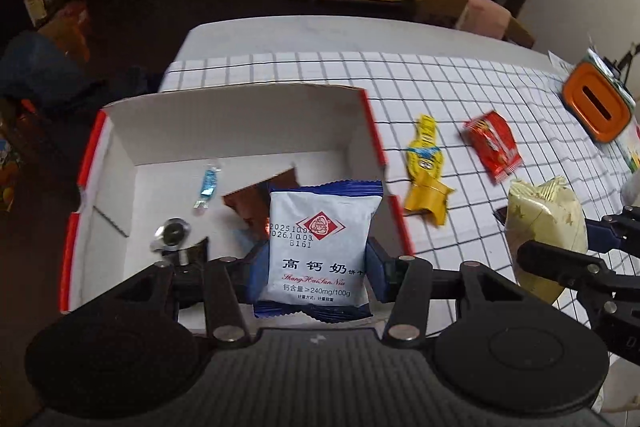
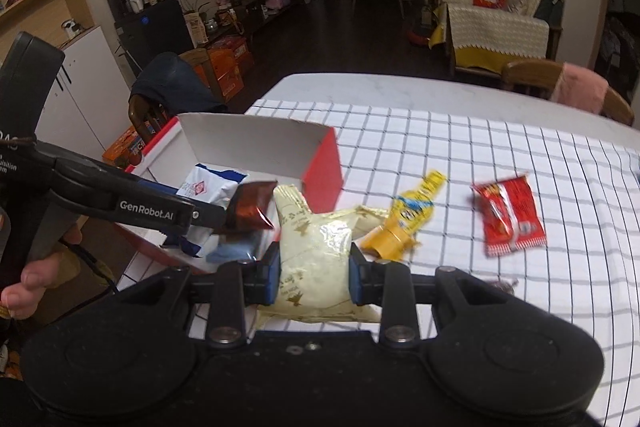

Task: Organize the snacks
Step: 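Lift both held snacks and carry them over the white box, then lower both snacks into the box and open both tools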

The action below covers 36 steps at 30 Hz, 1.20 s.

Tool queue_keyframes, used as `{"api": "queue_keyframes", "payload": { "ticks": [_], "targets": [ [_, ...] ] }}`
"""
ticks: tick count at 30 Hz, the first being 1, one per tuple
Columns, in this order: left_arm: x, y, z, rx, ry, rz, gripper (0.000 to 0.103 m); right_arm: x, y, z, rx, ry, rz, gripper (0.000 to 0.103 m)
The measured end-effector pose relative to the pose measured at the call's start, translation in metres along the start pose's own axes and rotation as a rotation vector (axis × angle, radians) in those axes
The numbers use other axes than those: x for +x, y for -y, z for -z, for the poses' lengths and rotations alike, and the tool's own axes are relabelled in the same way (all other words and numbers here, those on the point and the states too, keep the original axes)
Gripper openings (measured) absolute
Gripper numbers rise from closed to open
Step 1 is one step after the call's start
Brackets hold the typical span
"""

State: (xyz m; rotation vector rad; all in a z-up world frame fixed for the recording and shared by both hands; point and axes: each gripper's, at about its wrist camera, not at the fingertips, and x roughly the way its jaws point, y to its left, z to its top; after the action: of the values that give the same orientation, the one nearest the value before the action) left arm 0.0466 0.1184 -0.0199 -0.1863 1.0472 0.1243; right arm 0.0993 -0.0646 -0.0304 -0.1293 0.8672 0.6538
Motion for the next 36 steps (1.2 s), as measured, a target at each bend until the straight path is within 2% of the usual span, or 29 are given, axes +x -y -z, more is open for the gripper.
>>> {"api": "queue_keyframes", "payload": {
  "ticks": [9,17,24,30,36],
  "targets": [
    [-0.002,-0.058,-0.006,-0.053,0.034,-0.059,0.049,0.041,-0.038,-0.029,-0.056,-0.022,-0.004,0.032],
    [0.016,-0.095,-0.013,-0.041,0.004,-0.125,0.049,0.086,-0.068,-0.045,-0.084,-0.086,-0.034,0.032],
    [0.036,-0.111,-0.014,-0.001,-0.044,-0.164,0.049,0.134,-0.083,-0.045,-0.069,-0.178,-0.029,0.032],
    [0.052,-0.113,-0.013,0.031,-0.078,-0.175,0.049,0.157,-0.103,-0.042,-0.094,-0.194,-0.048,0.031],
    [0.067,-0.114,-0.01,0.053,-0.128,-0.176,0.049,0.171,-0.114,-0.038,-0.135,-0.219,-0.024,0.032]
  ]
}}
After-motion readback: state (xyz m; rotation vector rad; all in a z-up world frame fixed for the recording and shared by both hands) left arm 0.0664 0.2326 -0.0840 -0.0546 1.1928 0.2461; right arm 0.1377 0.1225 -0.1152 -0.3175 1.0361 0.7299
